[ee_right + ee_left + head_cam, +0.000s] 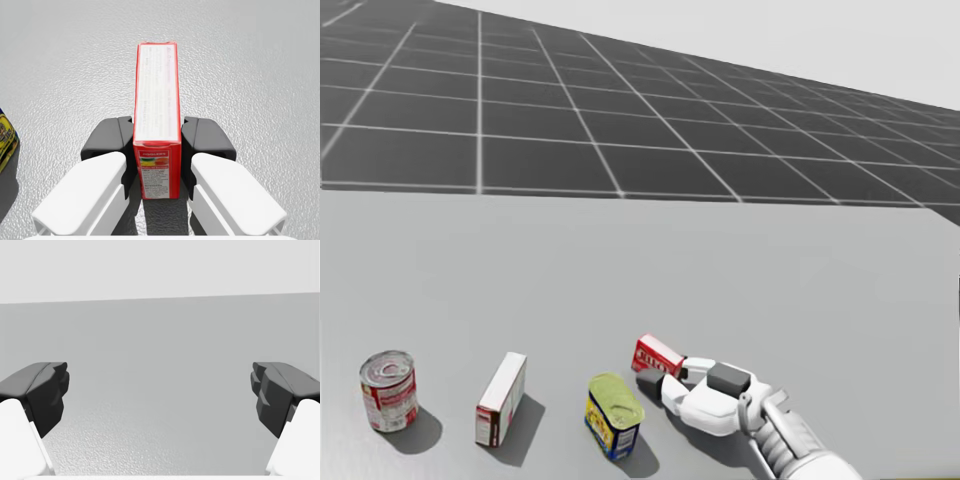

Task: Grasp the gelatin box and hold it up.

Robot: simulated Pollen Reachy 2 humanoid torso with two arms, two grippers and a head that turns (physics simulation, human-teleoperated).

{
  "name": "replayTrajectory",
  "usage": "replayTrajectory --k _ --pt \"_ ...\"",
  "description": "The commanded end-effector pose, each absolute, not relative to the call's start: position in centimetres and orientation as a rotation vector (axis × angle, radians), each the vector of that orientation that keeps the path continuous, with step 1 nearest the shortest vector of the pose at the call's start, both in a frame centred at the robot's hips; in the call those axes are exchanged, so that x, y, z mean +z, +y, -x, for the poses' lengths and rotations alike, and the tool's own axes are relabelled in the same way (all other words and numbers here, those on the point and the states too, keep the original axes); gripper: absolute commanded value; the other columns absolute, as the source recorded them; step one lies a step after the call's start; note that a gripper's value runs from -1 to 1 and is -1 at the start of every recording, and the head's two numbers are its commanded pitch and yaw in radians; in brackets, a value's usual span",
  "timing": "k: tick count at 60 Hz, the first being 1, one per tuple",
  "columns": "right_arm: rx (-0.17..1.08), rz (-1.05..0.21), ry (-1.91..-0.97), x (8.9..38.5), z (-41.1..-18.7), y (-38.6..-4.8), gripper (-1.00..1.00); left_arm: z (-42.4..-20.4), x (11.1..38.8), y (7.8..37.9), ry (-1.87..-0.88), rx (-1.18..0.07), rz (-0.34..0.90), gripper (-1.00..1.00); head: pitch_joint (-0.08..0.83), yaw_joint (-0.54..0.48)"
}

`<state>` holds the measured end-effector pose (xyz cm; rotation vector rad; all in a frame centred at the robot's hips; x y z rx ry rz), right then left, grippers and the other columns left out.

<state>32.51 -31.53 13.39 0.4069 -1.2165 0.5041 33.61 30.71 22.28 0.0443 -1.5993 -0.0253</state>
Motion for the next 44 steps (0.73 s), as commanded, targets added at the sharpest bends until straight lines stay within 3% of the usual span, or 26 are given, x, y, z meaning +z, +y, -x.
replayTrajectory --k 1,12,23,44 --pt "0.492 -0.405 -1.199 12.8 -32.3 -31.6 1.00 -33.6 22.2 30.7 -1.596 -0.027 -0.047 -1.00 0.333 -0.34" --pt "0.503 -0.409 -1.244 14.7 -31.8 -31.5 1.00 -33.6 22.2 30.7 -1.595 -0.027 -0.047 -1.00 0.322 -0.35" --pt "0.515 -0.385 -1.350 20.7 -30.9 -30.6 1.00 -33.6 22.2 30.7 -1.594 -0.025 -0.047 -1.00 0.327 -0.36" --pt "0.462 -0.342 -1.727 32.7 -28.8 -27.5 1.00 -33.6 22.4 30.8 -1.600 -0.017 -0.046 -1.00 0.325 -0.36"
